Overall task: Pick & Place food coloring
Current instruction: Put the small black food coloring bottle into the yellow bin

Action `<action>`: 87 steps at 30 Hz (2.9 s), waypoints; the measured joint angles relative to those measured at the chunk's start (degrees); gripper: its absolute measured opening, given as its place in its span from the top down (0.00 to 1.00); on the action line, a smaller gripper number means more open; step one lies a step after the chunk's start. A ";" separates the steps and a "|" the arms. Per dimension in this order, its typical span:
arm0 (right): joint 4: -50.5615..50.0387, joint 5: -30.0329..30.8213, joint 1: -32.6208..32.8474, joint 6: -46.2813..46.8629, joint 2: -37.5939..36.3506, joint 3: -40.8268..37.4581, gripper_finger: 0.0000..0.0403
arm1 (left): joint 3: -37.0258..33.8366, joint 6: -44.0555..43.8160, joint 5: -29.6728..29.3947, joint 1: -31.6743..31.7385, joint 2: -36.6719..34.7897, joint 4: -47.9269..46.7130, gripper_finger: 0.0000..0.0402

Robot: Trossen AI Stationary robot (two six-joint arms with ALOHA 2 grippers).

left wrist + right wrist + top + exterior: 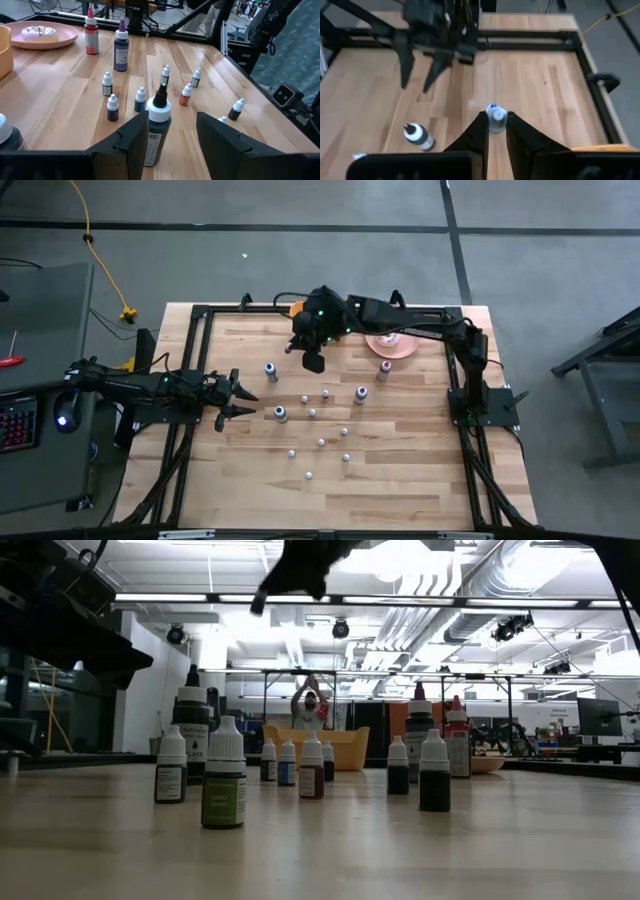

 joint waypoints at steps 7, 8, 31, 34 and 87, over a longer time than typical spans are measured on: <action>-8.99 3.38 0.05 -1.15 -0.09 9.01 0.91 | 0.01 0.00 0.00 0.00 0.01 0.00 0.59; -9.74 3.50 0.05 -1.19 -0.09 9.35 0.91 | 0.02 0.00 0.00 -0.02 0.00 0.00 0.59; -12.09 26.46 -10.69 14.52 5.76 9.01 0.91 | 0.02 0.00 0.00 0.00 0.00 0.00 0.59; -12.79 26.60 -13.03 18.57 8.98 9.01 0.91 | 0.00 0.02 0.00 -0.02 0.02 0.00 0.59; -9.37 19.89 -20.93 31.28 17.57 -3.54 0.91 | 0.02 0.01 0.00 -0.01 0.01 0.00 0.59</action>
